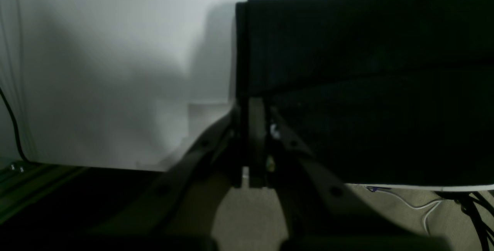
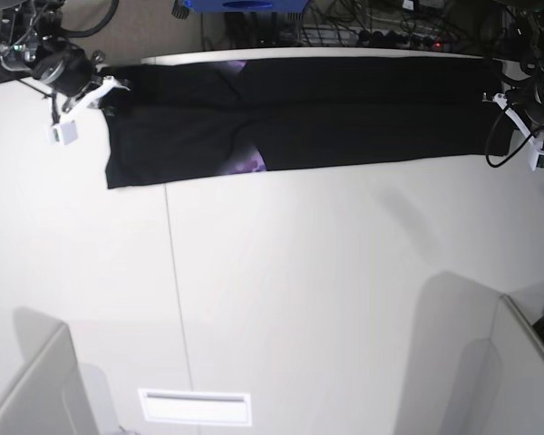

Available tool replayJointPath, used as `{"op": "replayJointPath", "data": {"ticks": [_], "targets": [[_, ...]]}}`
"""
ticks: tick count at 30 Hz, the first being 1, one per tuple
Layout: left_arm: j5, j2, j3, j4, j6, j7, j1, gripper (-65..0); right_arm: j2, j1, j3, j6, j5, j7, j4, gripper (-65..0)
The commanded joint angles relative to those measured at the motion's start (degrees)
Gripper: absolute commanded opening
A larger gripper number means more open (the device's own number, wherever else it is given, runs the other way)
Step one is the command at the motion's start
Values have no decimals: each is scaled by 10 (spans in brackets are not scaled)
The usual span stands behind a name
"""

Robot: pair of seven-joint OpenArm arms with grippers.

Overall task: Fold the T-shirt properly
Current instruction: 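Open both grippers and release the folded strip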

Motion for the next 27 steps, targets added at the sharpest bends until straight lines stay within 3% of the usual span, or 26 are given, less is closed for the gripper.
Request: {"op": "replayJointPath", "data": {"ticks": [1,4,7,10,12,14,16,18,20,22,23,25,27], "targets": [[7,-10,-5,6,1,-4,0,-650,6,-3,6,-2,8,8,7,-650],[7,-11,-6,6,1,-4,0,-650,6,-4,6,-3,8,8,7,-638],[7,-11,-8,7,1,-4,4,-453,6,-9,9,-3,8,11,9,-531],[7,-15,-9,8,1,-4,8,-270,2,-10,33,-3,9,10,10,-486],[6,-20,-10,8,1,-5,6,-186,-12,-11,58,-2,9,10,12,-470],[2,-19,-32,10,1,-20,5,-153,-32,-10,84,2,11,10,14,-453],[-2,-13,-61,10,1,-23,2,-173,-44,-8,95,4,11,11,22,-447],[-34,0,-79,11,1,-23,2,-230,-45,-4,89,36,12,11,23,-453],[-79,6,-86,8,1,-23,7,-375,-46,9,76,86,10,11,22,-456],[-95,19,-85,3,2,-23,9,-617,-47,27,67,108,8,11,17,-488],[-91,29,-85,3,4,-23,9,-650,-47,37,66,103,8,8,8,-534],[-67,49,-76,3,4,-24,3,-650,-47,55,56,103,8,7,-18,-650],[-19,55,-28,1,4,-24,2,-650,-43,69,39,103,8,7,-48,-650]]}}
